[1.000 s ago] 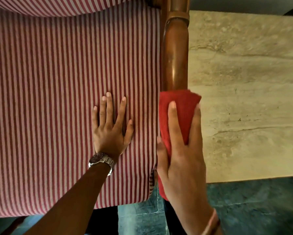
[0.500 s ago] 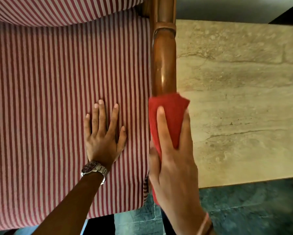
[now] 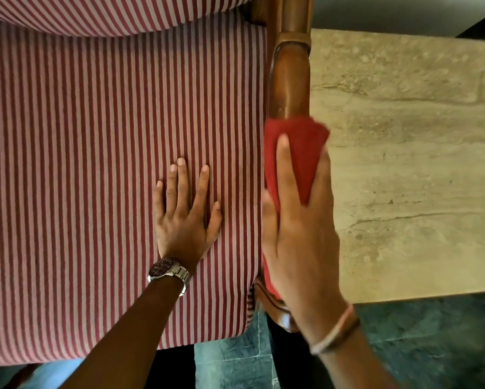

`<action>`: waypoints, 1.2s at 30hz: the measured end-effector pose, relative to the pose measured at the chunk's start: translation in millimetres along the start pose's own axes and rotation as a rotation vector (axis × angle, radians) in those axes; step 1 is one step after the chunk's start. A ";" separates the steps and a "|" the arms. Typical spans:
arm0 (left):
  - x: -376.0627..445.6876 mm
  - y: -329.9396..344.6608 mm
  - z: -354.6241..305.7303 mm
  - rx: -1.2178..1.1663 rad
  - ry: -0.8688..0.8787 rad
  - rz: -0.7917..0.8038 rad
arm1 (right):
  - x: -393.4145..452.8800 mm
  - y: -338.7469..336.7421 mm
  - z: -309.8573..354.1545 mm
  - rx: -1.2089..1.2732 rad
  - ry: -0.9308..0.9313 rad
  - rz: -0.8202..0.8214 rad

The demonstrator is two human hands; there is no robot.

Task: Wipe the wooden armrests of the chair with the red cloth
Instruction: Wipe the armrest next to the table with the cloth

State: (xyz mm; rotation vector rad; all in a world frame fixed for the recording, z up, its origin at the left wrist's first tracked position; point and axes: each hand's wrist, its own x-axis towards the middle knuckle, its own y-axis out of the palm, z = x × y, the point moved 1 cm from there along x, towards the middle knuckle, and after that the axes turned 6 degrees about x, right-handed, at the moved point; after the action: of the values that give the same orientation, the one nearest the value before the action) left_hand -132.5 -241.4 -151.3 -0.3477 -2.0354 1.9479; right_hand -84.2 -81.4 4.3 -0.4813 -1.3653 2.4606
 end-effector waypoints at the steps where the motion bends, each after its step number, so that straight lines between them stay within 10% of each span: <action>1: 0.2 -0.3 0.6 -0.001 0.000 -0.004 | -16.4 0.7 -2.6 0.001 0.003 0.006; 12: 7.6 -29.7 -9.3 -0.155 -0.070 0.110 | 64.3 -2.9 8.8 0.101 0.000 -0.105; 16: 20.1 -81.3 -25.6 -0.777 -0.249 0.209 | 79.7 -20.3 -13.9 0.843 0.173 -0.207; 19: 29.6 -125.3 -47.8 -1.337 -0.384 0.467 | 94.8 -31.4 -29.3 0.946 0.236 -0.221; 31: 39.7 -136.0 -47.8 -1.431 -0.372 0.635 | 98.6 -27.0 -20.7 0.950 0.243 -0.128; 36: 37.4 -136.7 -35.4 -1.404 -0.339 0.622 | 95.5 -33.2 -10.2 0.709 0.116 -0.373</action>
State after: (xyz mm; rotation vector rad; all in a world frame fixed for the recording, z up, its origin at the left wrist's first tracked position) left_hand -149.3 -201.4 -11.8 -1.0542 -3.5127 0.3517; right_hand -163.4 -18.3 13.4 -0.1704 -0.4189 2.3399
